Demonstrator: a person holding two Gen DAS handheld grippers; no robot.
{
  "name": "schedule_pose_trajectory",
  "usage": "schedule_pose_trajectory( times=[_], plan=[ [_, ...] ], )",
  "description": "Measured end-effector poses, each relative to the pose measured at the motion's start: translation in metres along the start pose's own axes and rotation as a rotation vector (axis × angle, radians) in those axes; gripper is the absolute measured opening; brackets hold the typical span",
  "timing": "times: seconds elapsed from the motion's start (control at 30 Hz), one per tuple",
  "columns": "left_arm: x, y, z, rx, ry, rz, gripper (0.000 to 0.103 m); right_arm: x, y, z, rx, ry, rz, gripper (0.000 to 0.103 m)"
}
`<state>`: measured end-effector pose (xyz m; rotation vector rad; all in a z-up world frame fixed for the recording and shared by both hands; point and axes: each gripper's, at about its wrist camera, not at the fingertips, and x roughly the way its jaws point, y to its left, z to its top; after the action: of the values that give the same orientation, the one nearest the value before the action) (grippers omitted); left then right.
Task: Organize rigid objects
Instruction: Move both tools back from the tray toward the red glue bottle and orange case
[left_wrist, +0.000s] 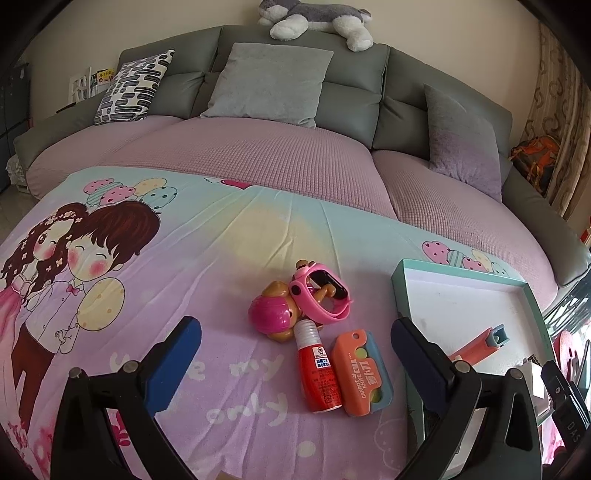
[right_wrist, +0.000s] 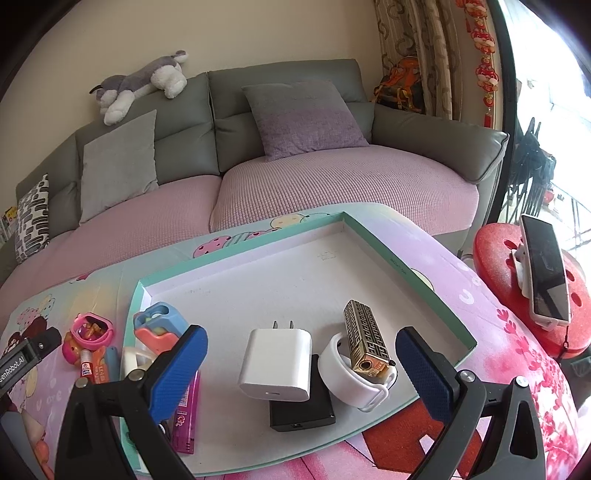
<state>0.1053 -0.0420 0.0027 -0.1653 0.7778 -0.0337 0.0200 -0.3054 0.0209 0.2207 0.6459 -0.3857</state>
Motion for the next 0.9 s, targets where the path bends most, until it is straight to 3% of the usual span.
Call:
schedule_pose_trajectory(
  times=[0.37, 0.73, 0.9],
  plan=[
    [-0.012, 0.019, 0.008, 0.003, -0.02, 0.059, 0.102, -0.015, 0.045, 0.002, -0.05, -0.02, 0.115, 0.103],
    [-0.022, 0.077, 0.017, -0.113, -0.068, 0.118, 0.102, -0.019, 0.111, -0.015, -0.081, 0.03, 0.34, 0.103],
    [-0.018, 0.106, 0.016, -0.182, -0.048, 0.122, 0.102, -0.016, 0.141, -0.028, -0.156, 0.058, 0.381, 0.103]
  ],
)
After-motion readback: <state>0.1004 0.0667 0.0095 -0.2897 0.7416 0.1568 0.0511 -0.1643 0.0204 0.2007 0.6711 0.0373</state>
